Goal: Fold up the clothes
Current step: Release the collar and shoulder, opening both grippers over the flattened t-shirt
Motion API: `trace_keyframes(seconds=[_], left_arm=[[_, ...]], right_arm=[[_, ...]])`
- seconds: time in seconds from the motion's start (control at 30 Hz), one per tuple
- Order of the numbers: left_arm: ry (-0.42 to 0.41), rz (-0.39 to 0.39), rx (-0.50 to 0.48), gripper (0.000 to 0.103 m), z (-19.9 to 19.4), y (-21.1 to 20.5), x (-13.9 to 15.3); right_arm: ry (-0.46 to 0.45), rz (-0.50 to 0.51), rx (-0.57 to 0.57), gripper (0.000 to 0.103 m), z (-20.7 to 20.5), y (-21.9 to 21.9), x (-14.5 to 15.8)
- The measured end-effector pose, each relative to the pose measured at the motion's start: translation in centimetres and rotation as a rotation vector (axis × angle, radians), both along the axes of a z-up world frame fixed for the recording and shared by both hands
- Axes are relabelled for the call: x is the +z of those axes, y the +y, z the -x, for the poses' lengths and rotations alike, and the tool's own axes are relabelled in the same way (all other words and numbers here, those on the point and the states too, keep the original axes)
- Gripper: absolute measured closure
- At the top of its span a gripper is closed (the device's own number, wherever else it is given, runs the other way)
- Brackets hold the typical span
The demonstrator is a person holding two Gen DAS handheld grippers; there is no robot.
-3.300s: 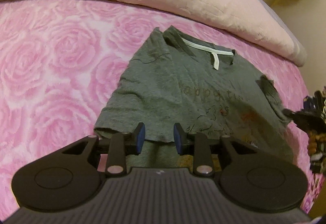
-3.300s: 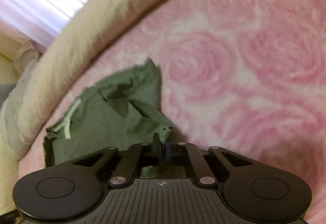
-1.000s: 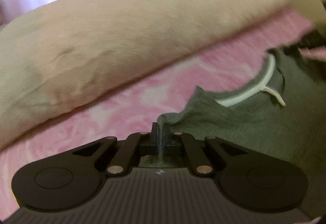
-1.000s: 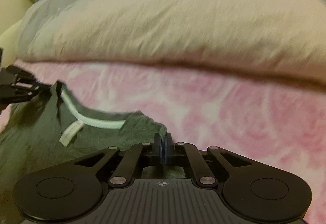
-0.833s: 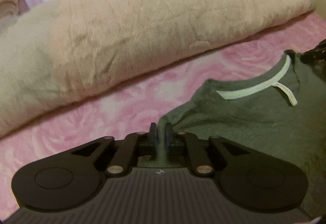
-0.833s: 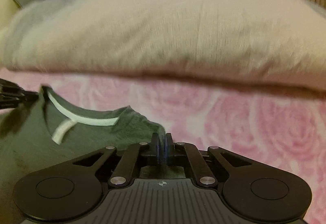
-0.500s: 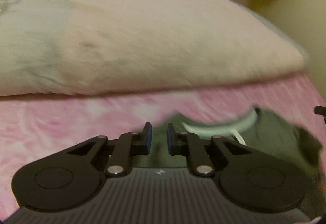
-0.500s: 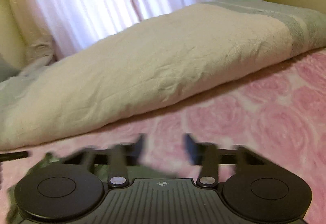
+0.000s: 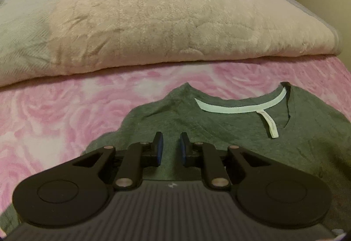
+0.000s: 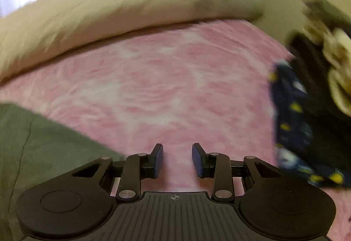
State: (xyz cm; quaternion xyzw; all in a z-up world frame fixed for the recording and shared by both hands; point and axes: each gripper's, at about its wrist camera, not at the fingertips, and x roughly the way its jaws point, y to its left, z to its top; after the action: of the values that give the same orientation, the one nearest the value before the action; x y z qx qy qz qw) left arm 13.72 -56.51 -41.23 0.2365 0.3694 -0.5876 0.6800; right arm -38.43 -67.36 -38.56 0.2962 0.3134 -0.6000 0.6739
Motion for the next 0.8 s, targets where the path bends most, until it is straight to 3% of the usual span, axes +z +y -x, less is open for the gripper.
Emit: trace_keyframes(seconds=[0.13,0.23,0.27,0.33,0.4,0.5,0.6,0.8], left_arm=[[0.069,0.027,0.009,0.091,1.4,1.6,0.6],[0.115,0.032,-0.034,0.090,3.0,3.2,0.9],[0.112,0.017,-0.053,0.090,3.6,3.7,0.8],[0.100,-0.033,-0.066,0.090,4.4,5.6,0.4],[0.100,-0.063,-0.019,0.090,4.3,8.7,0.6],[0.113,-0.092,0.068,0.091,3.5,13.9,1.4],[0.142,-0.129,0.188,0.091,3.5,20.6,2.6],[0.221,-0.227,0.370,0.087,5.8,33.4,4.8]], right_arm=[[-0.294,-0.084,0.091,0.069,0.4,1.8,1.0],[-0.470,-0.149,0.203,0.069,-1.8,4.3,0.3],[-0.478,-0.171,0.243,0.069,-2.8,4.9,-0.1],[-0.320,-0.163,0.256,0.069,-4.6,5.9,-0.9],[-0.140,-0.106,0.196,0.069,-4.5,6.6,-1.3],[-0.058,-0.095,0.034,0.069,-0.9,7.2,-0.5],[-0.153,-0.116,-0.003,0.069,2.9,9.0,1.0],[-0.337,-0.298,0.153,0.069,4.8,17.3,2.7]])
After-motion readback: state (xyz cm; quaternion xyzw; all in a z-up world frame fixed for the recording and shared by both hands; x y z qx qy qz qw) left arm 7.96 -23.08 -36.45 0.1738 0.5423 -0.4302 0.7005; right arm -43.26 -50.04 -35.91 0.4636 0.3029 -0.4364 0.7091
